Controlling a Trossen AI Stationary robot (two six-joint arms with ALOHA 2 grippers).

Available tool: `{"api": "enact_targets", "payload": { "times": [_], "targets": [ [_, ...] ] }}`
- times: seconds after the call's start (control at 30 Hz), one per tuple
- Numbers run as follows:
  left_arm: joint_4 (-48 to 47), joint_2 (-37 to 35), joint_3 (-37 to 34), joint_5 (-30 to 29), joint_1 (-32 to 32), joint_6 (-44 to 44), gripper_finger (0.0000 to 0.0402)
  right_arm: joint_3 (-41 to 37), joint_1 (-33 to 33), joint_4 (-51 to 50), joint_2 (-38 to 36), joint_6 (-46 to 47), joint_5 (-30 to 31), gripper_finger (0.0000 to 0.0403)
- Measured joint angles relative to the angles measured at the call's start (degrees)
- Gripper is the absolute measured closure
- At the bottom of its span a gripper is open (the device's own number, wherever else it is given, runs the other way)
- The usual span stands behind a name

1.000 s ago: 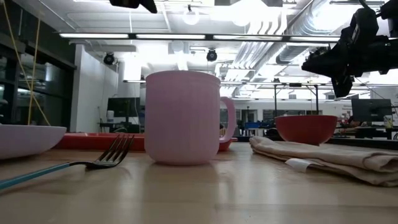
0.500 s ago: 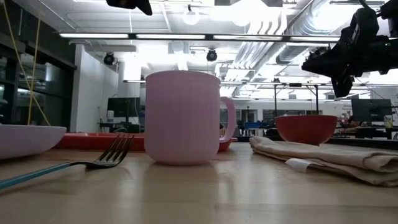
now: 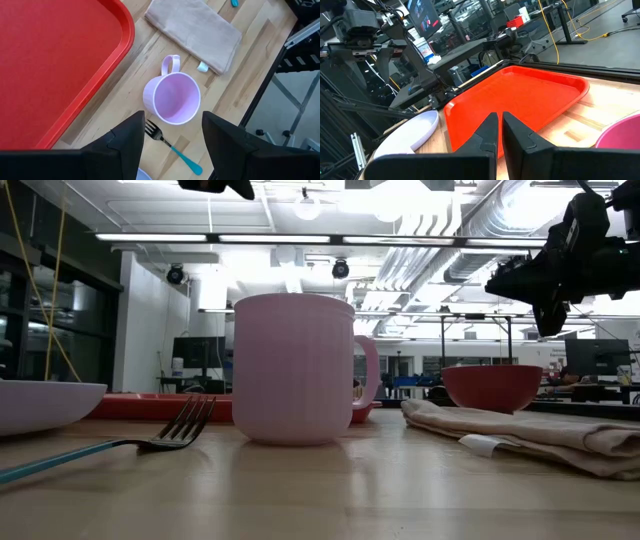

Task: Set up tray
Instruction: Put the pink mug on the red tray

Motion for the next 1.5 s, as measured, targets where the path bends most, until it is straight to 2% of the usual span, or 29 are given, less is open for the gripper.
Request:
{"api": "enact_targets", "payload": {
  "times": [0.4,0.6,1.5],
  "targets": [
    [-0.9,4.14,-0.09,0.0,-0.01,-0.24,0.0174,-0.02,0.0,-0.12,0.04,-0.02,-0.04,0.0402],
    [-2.14,5.49,0.0,2.76,-0.02,-0.24,0.0174,-0.02,0.0,-0.2,0.35,-0.02,-0.04,0.0402],
    [-1.68,6.37,-0.04,1.17,-0.02,-0.51,0.0174,-0.02,-0.01,-0.22,0.42,-0.03,0.17,0.0402]
  ]
}}
